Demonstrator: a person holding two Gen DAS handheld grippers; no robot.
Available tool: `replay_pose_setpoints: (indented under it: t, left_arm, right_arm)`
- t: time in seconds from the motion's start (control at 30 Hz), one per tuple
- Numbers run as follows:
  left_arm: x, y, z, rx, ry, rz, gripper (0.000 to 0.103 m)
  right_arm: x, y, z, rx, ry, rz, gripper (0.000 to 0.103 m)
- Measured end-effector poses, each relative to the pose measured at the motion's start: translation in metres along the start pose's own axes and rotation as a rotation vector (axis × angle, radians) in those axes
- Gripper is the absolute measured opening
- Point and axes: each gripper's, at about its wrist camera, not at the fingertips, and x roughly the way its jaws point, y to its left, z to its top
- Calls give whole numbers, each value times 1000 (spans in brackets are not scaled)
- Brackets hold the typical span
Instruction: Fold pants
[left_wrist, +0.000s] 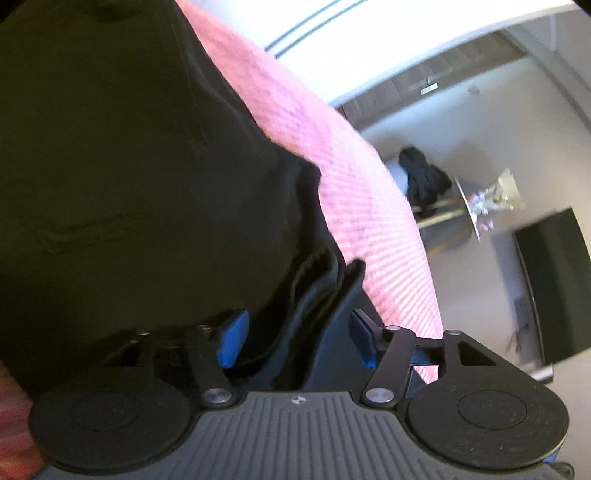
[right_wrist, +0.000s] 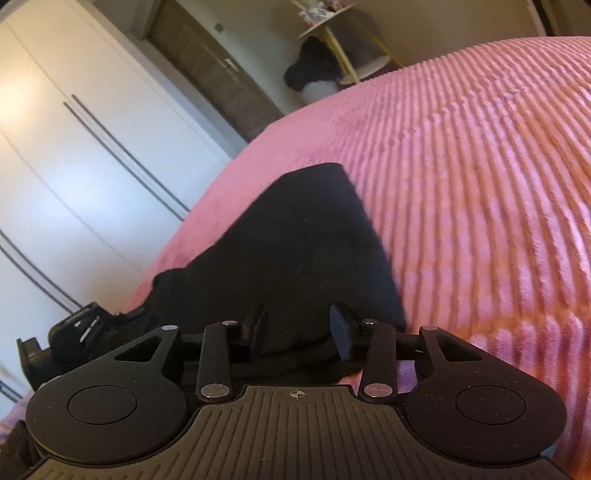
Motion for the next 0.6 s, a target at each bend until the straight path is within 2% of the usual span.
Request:
replay_pose_setpoints:
  t: [0.03, 0.1, 0.13, 0.23, 0.33, 0.43, 0.6]
  left_arm:
    - [-4, -1, 0, -2, -20, -9, 61]
    - [-10, -1, 3, 1, -53, -31, 75]
    - [-9, -2, 3, 8, -54, -41, 77]
    - [-4, -6, 0, 23, -6, -51, 78]
    - [11, -2, 0, -8, 68, 15, 78]
    - [9, 6, 2, -47, 65, -2, 77]
    - [-22, 15, 7, -90, -49, -72, 82]
  right_arm:
    - [2, -3, 1, 22, 4, 15, 39]
    - [4, -7, 3, 48, 1, 6, 39]
    - [0, -11, 3, 56, 1, 2, 39]
    - [-8, -15, -2, 88, 6, 4, 37]
    - [-8, -16, -2, 99, 14, 0, 36]
    - [-3, -19, 0, 114, 25, 0, 37]
    - [-1, -21, 0, 117, 28, 5, 38]
